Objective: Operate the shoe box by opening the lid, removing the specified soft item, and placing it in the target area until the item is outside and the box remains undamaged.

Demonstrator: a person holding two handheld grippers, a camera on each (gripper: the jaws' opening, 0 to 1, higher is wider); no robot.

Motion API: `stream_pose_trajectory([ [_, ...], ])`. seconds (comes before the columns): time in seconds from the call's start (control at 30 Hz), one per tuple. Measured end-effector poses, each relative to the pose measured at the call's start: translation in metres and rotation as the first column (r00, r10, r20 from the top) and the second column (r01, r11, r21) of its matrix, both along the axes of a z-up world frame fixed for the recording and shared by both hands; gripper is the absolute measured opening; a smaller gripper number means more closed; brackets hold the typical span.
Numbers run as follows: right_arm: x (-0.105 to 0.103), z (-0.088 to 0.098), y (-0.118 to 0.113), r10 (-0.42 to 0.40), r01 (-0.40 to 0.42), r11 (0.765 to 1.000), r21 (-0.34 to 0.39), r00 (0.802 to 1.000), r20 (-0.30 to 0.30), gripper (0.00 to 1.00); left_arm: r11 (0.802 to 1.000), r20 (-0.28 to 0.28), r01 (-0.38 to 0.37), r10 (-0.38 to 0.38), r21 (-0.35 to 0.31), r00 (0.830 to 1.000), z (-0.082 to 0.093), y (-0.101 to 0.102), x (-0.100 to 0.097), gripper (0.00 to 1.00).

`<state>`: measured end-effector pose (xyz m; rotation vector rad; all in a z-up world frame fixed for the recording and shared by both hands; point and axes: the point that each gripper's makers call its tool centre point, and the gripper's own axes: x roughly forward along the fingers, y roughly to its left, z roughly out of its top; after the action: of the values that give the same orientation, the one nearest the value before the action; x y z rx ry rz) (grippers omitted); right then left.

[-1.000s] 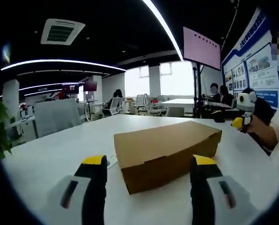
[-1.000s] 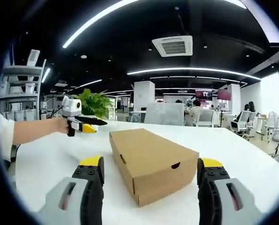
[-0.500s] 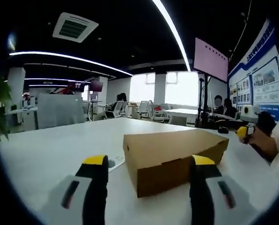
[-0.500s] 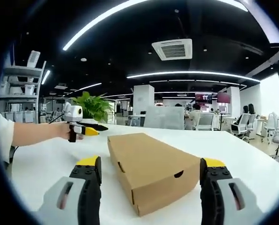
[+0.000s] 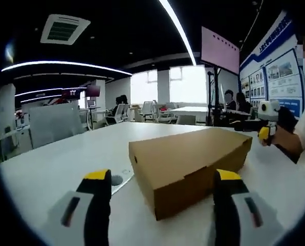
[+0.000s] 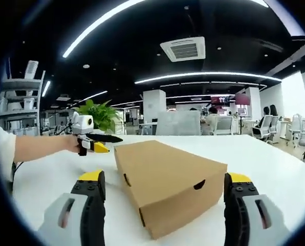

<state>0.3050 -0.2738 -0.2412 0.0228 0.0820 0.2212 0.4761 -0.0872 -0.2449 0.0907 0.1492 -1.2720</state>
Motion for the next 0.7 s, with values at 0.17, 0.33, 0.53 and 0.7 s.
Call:
stream_pose_trajectory([
  [0.17, 0.002, -0.006, -0.003, -0.013, 0.012, 1.0, -0.02, 1.0, -0.006, 1.0, 0.999, 0.013, 0.031, -0.031, -0.022, 0.999, -0.002, -0.009, 0.0, 0.94],
  [0.33, 0.005, -0.009, -0.003, -0.015, 0.015, 1.0, -0.018, 1.0, -0.004, 1.0, 0.999, 0.017, 0.029, -0.03, 0.039, 0.999, -0.014, -0.008, 0.002, 0.99],
  [0.53, 0.013, -0.015, 0.003, -0.005, 0.005, 1.0, -0.028, 1.0, -0.014, 1.0, 0.998, 0.024, 0.065, -0.065, 0.027, 0.998, -0.012, -0.017, 0.002, 0.99],
  [0.7, 0.016, -0.019, 0.002, -0.007, 0.007, 1.0, -0.014, 1.0, -0.021, 1.0, 0.997, 0.048, 0.072, -0.073, 0.03, 0.996, -0.012, -0.023, 0.006, 0.99],
])
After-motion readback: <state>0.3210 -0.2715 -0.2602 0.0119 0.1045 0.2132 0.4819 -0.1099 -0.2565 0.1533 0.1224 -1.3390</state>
